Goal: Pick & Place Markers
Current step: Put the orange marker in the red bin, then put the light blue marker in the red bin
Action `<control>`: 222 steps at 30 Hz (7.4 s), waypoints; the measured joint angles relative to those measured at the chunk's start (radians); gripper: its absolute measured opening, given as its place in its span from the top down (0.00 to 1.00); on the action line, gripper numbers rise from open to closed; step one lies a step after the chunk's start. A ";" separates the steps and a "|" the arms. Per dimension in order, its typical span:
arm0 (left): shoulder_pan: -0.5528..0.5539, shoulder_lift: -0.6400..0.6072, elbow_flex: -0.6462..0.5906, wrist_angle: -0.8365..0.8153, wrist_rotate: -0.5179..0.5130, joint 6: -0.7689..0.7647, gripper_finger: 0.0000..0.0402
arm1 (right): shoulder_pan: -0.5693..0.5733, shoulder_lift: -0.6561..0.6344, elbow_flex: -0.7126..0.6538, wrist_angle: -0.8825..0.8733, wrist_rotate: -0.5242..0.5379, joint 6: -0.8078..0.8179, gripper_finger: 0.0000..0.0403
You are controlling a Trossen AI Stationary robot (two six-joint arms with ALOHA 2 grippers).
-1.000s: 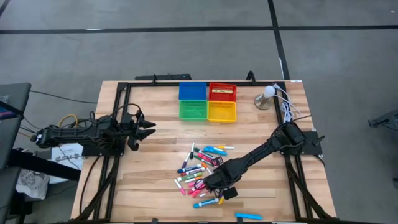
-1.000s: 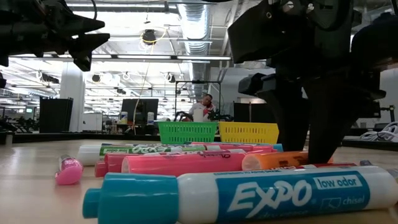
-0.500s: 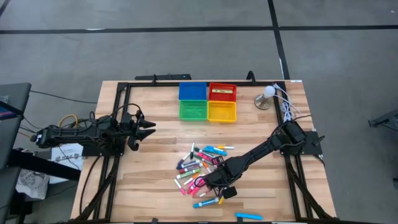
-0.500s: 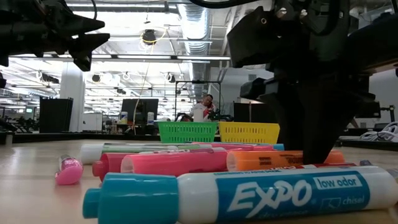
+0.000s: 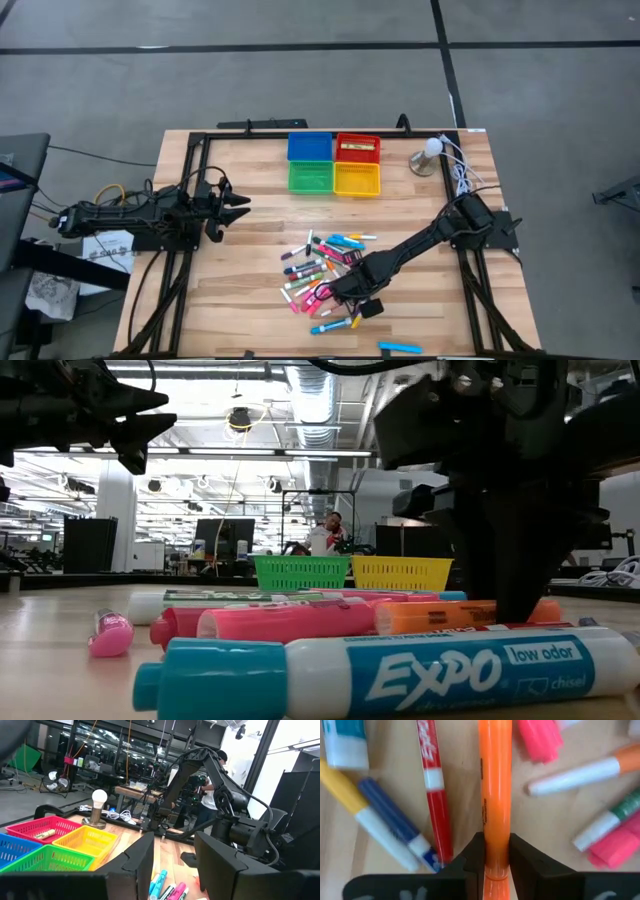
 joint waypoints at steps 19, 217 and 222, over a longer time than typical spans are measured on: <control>0.000 0.000 0.000 0.000 0.000 -0.008 0.65 | -0.081 -0.258 0.003 -0.105 -0.022 0.103 0.86; 0.000 0.097 0.000 0.022 0.000 -0.007 0.65 | -0.087 -0.015 0.172 -0.559 -0.250 0.069 0.48; 0.000 0.097 0.000 0.022 0.000 -0.007 0.65 | 0.041 -0.055 0.172 -0.562 -0.260 0.146 0.48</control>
